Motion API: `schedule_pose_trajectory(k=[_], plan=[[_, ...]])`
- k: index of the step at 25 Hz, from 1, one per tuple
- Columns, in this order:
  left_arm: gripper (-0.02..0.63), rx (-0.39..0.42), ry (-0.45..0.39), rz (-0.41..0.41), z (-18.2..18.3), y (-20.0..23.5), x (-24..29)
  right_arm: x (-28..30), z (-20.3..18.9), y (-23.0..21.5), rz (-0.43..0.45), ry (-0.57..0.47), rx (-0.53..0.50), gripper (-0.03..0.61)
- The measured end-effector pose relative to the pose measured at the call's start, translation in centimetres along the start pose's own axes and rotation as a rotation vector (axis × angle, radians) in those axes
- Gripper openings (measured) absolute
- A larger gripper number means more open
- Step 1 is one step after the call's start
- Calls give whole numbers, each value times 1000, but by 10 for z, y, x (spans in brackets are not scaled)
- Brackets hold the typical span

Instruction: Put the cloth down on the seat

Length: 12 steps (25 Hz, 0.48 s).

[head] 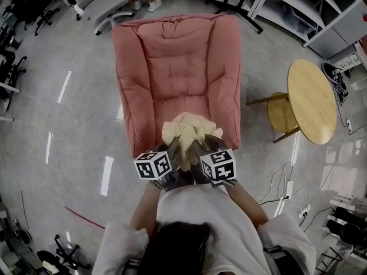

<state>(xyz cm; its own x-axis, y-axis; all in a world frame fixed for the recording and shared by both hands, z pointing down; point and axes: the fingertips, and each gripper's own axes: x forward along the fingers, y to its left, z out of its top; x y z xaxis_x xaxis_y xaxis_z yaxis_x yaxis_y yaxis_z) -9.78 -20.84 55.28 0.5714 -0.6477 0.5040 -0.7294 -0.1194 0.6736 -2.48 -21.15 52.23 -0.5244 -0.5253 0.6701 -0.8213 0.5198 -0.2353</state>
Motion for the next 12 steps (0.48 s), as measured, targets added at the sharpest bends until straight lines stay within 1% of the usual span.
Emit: schedule_pose_trajectory(k=[3,9,12], plan=[[48,9,1,15,7,6,10,11,5,-8,10,13,-2,149],[48,84,44,53,18,23,45,44,7,-36,12,48,-10,153],[48,83,54,79,18,36,60,62,4,-46,16,74,-20,153]])
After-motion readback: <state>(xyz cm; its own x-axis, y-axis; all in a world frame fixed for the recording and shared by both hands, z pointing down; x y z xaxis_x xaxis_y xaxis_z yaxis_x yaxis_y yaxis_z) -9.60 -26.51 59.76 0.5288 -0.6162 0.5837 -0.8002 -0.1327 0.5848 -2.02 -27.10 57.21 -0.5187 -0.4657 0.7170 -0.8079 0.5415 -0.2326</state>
